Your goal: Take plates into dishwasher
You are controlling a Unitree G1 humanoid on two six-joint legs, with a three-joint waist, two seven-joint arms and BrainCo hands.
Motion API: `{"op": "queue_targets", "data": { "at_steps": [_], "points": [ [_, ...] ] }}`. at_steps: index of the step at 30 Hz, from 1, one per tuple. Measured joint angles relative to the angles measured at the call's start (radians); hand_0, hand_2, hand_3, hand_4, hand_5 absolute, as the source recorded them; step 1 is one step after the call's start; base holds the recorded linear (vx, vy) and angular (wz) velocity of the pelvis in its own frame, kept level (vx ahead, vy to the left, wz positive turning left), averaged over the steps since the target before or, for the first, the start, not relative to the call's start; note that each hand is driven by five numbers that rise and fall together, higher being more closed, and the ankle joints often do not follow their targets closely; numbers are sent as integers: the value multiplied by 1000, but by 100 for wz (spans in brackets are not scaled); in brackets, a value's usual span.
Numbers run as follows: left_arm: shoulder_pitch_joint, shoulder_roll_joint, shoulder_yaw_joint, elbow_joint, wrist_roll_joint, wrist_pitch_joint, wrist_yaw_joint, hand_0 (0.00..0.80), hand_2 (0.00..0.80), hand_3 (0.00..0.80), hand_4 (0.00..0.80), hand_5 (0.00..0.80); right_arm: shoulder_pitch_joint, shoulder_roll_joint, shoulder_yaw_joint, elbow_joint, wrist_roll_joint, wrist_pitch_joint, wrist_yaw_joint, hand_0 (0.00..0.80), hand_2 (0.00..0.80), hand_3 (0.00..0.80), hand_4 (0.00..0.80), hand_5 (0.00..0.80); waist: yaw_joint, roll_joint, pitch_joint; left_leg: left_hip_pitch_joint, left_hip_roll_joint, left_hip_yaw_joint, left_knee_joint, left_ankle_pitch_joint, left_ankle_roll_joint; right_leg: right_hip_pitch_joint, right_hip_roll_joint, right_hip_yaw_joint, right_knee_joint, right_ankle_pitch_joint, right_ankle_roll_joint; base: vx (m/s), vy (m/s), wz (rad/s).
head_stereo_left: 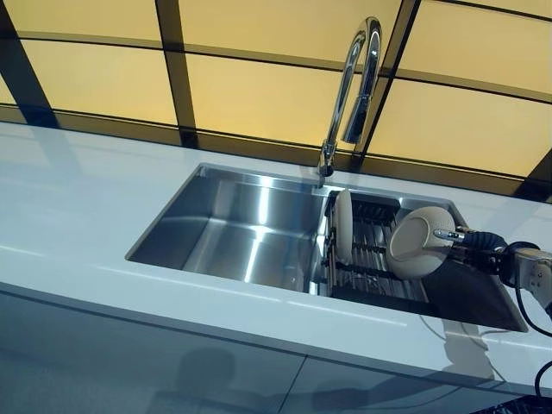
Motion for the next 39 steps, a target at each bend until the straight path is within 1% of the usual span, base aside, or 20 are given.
{"op": "queue_targets", "data": {
  "at_steps": [1,2,3,5,6,7,8,12,14,18,32,39],
  "points": [
    [0,0,0,0,0,0,0,0,0,0,0,0,0,4,0,-1,0,1,-1,0,0,0,0,0,0,0,0,0,0,0,0,0,0,0,0,0,0,0,0,0,0,0],
    [0,0,0,0,0,0,0,0,0,0,0,0,0,8,0,-3,0,1,-2,41,41,41,41,41,-1,0,0,0,0,0,0,0,0,0,0,0,0,0,0,0,0,0],
    [0,0,0,-1,0,0,0,0,0,0,0,0,0,11,1,-5,0,1,-3,251,251,251,251,251,-1,0,0,0,0,0,0,0,0,0,0,0,0,0,0,0,0,0],
    [0,0,0,-1,0,0,0,0,0,0,0,0,0,17,1,-9,0,1,-4,511,511,511,511,511,0,0,0,0,0,0,0,0,0,0,0,0,0,0,0,0,0,0],
    [0,0,0,-1,0,0,0,0,0,0,0,0,0,21,1,-14,0,1,-4,612,612,612,612,612,0,0,0,0,0,0,0,0,0,0,0,0,0,0,0,0,0,0],
    [0,0,0,-1,0,0,0,0,0,0,0,0,0,26,1,-20,0,1,-5,781,781,781,781,781,0,0,0,0,0,0,0,0,0,0,0,0,0,0,0,0,0,0],
    [0,-1,0,-1,0,0,0,0,0,0,0,0,0,31,3,-28,0,1,-7,800,800,800,800,800,0,0,0,0,0,0,0,0,0,0,0,0,0,0,0,0,0,0],
    [0,-1,0,-2,0,0,0,0,0,0,0,0,0,32,4,-37,-1,-1,-20,800,800,800,800,800,0,-1,0,0,0,0,0,0,0,0,0,0,0,0,0,0,0,0],
    [2,-1,0,-1,0,0,0,0,0,0,0,0,-1,31,2,-39,-1,-20,-38,800,800,800,800,800,0,-2,-1,0,0,0,0,0,0,0,0,0,0,0,0,0,0,0],
    [0,-1,0,-2,-1,0,0,0,0,0,0,0,-2,31,0,-42,-1,-38,-49,800,800,800,800,800,0,-5,-2,0,0,0,0,0,0,0,0,0,0,0,0,0,0,0],
    [0,-2,0,-2,-1,-2,1,0,0,0,0,0,-2,31,0,-45,1,-45,-94,800,800,800,800,800,0,-5,-2,0,0,0,0,0,0,0,0,0,0,0,0,0,0,0],
    [0,-2,0,-1,-1,-18,1,0,0,0,0,0,-2,32,0,-79,50,-55,-123,800,800,800,800,800,-1,-5,-2,6,0,1,0,0,0,5,0,1,0,0,0,0,0,0]
  ]
}}
